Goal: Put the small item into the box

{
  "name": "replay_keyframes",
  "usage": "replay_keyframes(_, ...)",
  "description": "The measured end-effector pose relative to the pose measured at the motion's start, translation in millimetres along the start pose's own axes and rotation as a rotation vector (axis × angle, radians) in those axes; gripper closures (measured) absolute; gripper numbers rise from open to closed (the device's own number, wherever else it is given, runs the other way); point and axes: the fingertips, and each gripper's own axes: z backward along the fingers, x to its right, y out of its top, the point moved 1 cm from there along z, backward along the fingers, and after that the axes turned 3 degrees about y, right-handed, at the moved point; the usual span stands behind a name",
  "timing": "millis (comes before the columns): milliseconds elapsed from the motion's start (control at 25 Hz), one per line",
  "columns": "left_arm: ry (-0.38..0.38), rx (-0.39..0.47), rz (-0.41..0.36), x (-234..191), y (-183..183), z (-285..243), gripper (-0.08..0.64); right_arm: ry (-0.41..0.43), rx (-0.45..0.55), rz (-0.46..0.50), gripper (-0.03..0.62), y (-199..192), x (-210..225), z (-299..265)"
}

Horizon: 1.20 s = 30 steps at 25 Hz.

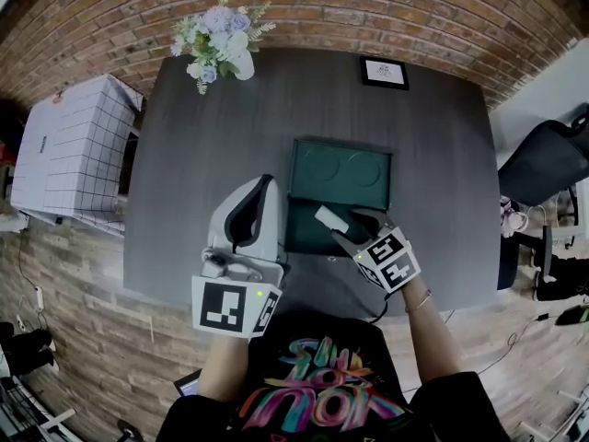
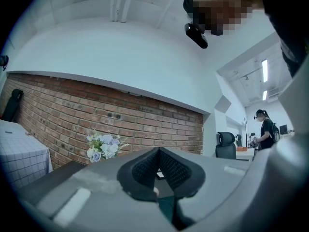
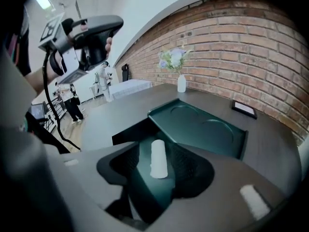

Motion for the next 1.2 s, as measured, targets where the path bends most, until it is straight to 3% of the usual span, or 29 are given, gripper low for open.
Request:
replay_keyframes(280,-0.052,0.010,-0.006,13,13,-5,0.558,-0.086,0.199,-0.068,0.435,41,16,60)
replay_keyframes(440,-0.081,0.008,0.041,19,17,-3,0.558,-0.188,0.285,-0.043,0.448,63,28,107)
replay_keyframes(680,-0.102,-0.001,0.018,21,23,3,0.558,-0.357,0.439,-0.039,0.498,88,43,183)
replay_keyframes(1200,-0.140,-0.020,-0.005,23,13,26,0.558,-0.564,0.623,-0.016,0.588,101,31,261)
